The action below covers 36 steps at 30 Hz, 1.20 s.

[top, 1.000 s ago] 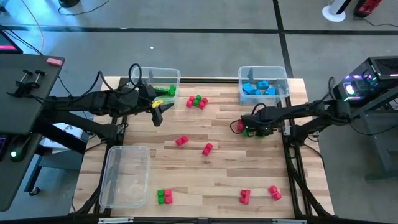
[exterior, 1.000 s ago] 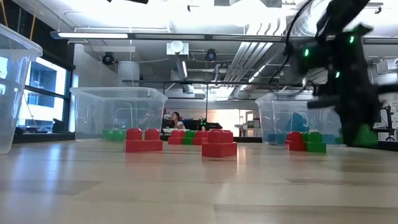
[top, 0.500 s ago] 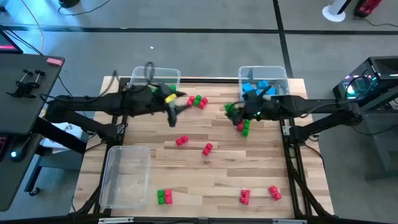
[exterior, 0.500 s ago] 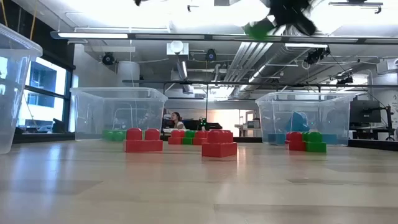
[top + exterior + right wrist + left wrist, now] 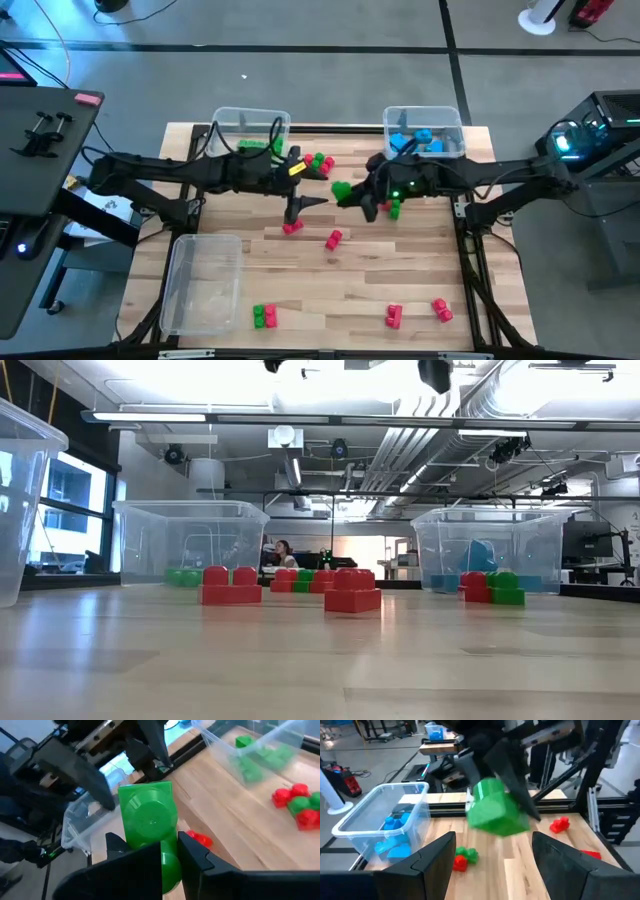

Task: Sort blocks
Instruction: Put the green game piece into the top left transparent bin

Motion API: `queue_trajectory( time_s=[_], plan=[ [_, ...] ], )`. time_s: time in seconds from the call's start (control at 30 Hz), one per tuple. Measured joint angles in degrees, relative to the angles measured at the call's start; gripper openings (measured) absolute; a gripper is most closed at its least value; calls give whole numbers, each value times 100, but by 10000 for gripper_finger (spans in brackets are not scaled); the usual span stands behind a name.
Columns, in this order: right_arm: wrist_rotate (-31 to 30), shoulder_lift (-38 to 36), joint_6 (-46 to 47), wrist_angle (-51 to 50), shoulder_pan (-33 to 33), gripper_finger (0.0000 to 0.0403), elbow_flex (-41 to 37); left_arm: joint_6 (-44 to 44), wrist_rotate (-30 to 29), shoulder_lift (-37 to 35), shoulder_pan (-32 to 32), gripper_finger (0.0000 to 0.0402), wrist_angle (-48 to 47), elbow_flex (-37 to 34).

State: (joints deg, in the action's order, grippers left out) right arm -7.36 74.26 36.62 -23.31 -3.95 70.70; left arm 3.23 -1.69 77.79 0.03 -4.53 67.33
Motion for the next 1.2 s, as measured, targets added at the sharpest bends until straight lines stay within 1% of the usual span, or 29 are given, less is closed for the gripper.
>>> queue_trajectory(
  time_s=[0.23, 0.37, 0.43, 0.53, 0.63, 0.73, 0.9, 1.2],
  plan=[
    [6, 526, -568, 792, -123, 1, 0, -912, 31, -1, 4, 247, 65, 0],
    [35, 581, -762, 905, -135, 0, 0, -1067, 616, -1, 6, 247, 13, 0],
    [54, 577, -902, 1069, -135, 0, 1, -1075, 725, -1, 6, 247, -88, 0],
    [260, 581, -1244, 1157, -135, 0, 46, -1216, 771, -20, 23, 247, -170, 0],
    [339, 572, -1487, 1216, -133, 0, 92, -1240, 1018, -95, 120, 247, -293, 7],
    [343, 572, -1651, 1230, -131, 0, 92, -1498, 1086, -162, 196, 247, -321, 4],
    [292, 572, -1724, 1211, -131, 0, 92, -1532, 1088, -157, 219, 245, -315, 4],
    [182, 640, -1871, 1264, -56, 0, 94, -1904, 1178, -122, 221, 229, -30, 0]
  ],
)
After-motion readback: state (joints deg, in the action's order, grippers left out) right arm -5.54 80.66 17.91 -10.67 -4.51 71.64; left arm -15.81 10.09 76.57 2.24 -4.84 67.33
